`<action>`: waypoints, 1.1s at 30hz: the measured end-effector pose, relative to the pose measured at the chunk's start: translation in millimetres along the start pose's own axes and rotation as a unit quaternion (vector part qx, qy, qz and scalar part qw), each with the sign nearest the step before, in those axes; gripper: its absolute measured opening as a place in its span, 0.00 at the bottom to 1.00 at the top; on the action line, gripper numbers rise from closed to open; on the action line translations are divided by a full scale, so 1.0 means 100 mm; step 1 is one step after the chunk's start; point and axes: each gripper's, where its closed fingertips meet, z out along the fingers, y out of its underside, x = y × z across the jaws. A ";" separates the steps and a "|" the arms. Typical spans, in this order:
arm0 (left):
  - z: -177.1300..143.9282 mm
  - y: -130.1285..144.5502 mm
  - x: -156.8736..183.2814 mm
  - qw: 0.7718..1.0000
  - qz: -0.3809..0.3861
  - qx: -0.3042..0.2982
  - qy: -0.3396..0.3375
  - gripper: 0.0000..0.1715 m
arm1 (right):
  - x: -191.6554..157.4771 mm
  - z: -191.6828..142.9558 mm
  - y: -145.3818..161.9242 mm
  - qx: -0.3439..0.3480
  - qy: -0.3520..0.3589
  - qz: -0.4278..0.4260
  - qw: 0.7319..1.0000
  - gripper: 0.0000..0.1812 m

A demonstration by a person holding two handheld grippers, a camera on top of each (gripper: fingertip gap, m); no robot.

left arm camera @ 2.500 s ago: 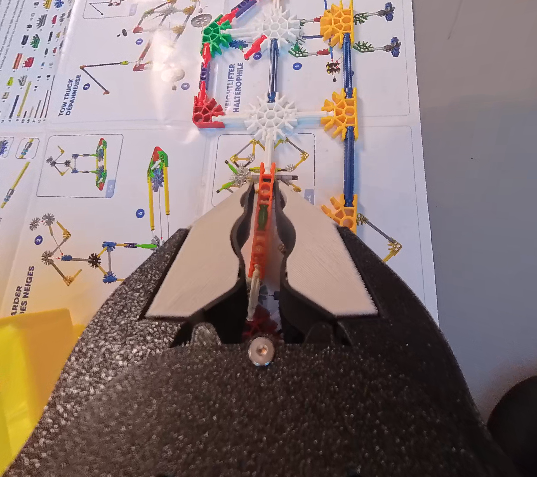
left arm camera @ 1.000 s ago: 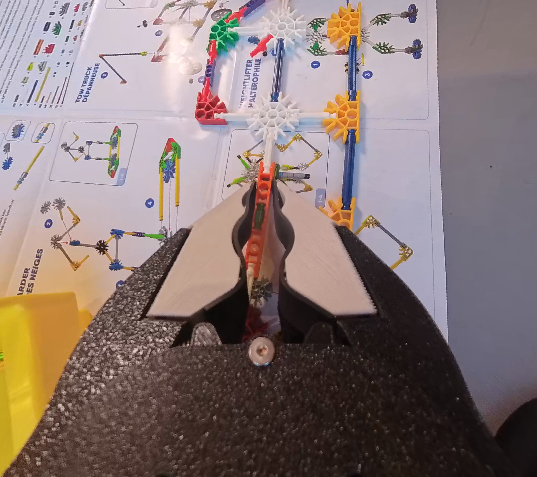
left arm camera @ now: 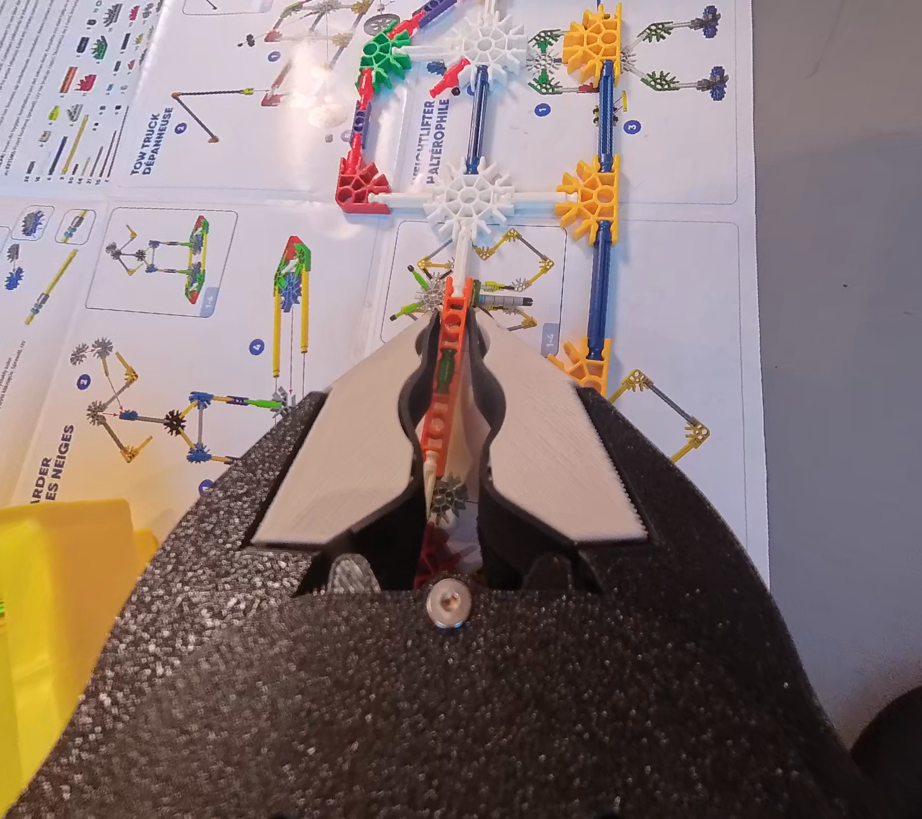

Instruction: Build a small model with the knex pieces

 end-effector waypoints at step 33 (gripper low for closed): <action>0.00 0.00 0.00 1.000 -0.001 0.000 0.000 0.05 | -0.02 -0.02 0.00 0.015 0.009 0.000 1.000 0.01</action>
